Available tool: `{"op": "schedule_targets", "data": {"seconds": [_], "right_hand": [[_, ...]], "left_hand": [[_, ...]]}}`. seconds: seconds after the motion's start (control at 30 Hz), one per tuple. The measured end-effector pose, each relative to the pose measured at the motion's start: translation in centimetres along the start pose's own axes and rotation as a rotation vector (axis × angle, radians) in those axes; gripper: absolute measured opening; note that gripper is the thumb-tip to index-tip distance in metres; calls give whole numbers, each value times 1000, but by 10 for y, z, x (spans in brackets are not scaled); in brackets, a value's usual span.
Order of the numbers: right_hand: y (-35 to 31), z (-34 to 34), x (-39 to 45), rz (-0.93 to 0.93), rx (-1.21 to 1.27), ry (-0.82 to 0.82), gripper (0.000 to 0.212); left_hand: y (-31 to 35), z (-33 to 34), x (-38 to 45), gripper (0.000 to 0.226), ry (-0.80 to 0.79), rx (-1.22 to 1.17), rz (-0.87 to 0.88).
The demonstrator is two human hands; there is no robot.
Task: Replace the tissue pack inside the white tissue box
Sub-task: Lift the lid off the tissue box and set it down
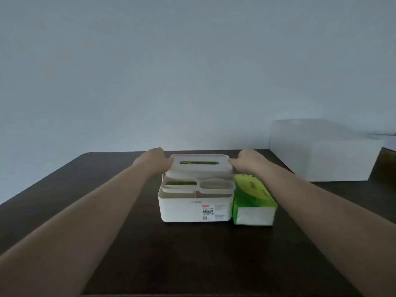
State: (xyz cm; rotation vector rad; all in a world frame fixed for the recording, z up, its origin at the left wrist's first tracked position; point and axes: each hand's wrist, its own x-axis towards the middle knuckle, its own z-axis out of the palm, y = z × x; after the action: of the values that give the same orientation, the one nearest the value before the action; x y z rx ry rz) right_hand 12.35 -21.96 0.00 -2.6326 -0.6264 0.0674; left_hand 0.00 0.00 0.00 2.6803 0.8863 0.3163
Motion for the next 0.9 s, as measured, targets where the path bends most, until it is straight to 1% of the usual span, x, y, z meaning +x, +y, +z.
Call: {"op": "schedule_targets", "data": {"seconds": [0.07,0.13,0.2,0.3,0.4,0.57,0.7,0.8,0.9], "right_hand": [[-1,-1,-4,6,38,-24,32],[-4,1,-8,18,86,-65,25],[-7,4,-11,33,103,-91,25],[-10,5,-4,54,95,-54,27],[-14,7,4,58,108,-5,27],[-24,3,9,23,206,79,23],[-44,-1,7,-18,245,120,31],[-68,1,5,-60,192,129,31],[-96,7,3,-104,146,117,29]], "left_hand": [[0,3,-1,32,-14,-2,-35],[1,4,-4,26,-72,9,-55],[0,7,-2,23,-96,-3,-73],[-3,5,4,18,-41,-57,-71],[-3,-2,6,8,32,-96,-70],[-5,-20,4,8,130,-169,-58],[-20,-35,0,8,208,-273,-85],[-40,-45,-3,11,267,-324,-118],[-65,-51,-7,10,296,-312,-154]]}}
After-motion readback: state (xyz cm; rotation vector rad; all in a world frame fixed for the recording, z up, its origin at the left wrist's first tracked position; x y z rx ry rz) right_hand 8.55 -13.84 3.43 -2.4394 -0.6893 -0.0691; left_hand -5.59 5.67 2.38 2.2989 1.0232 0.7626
